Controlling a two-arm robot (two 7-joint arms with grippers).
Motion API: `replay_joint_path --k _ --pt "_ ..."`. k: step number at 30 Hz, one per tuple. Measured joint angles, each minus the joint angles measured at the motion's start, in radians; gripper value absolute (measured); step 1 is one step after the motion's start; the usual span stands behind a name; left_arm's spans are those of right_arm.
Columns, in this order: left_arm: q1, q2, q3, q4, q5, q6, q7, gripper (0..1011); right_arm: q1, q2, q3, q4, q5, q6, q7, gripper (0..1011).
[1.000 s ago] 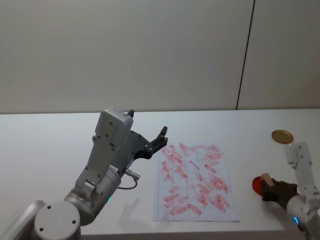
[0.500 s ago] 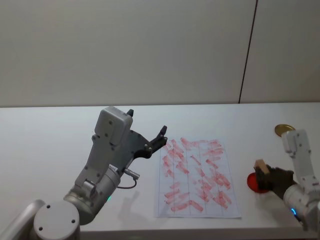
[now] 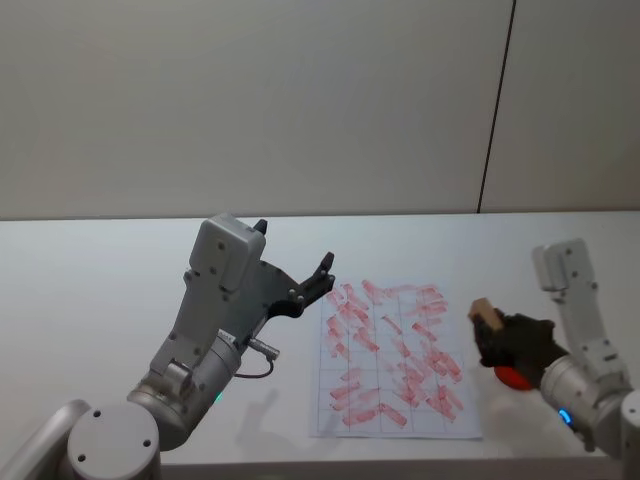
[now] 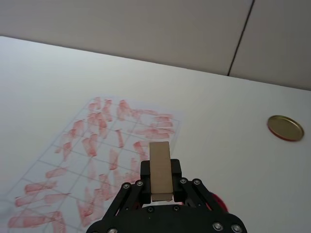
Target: Use the one hand to pick up the stamp and affix it onto the A4 paper.
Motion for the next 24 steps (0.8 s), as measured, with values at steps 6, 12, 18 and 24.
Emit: replay_joint_path --k 6,12,18,24 --pt "0.000 0.000 0.000 0.000 0.000 0.000 0.000 993 -0.020 -0.008 -0.026 -0.034 -0.018 0.037 0.039 220" --pt "0.000 0.000 0.000 0.000 0.000 0.000 0.000 993 -0.037 -0.017 -0.053 -0.046 -0.041 0.068 0.074 220" --pt "0.000 0.000 0.000 0.000 0.000 0.000 0.000 993 -0.052 -0.026 -0.080 -0.046 -0.070 0.095 0.098 221" --pt "0.000 0.000 0.000 0.000 0.000 0.000 0.000 993 -0.059 -0.030 -0.092 -0.038 -0.087 0.107 0.107 221"
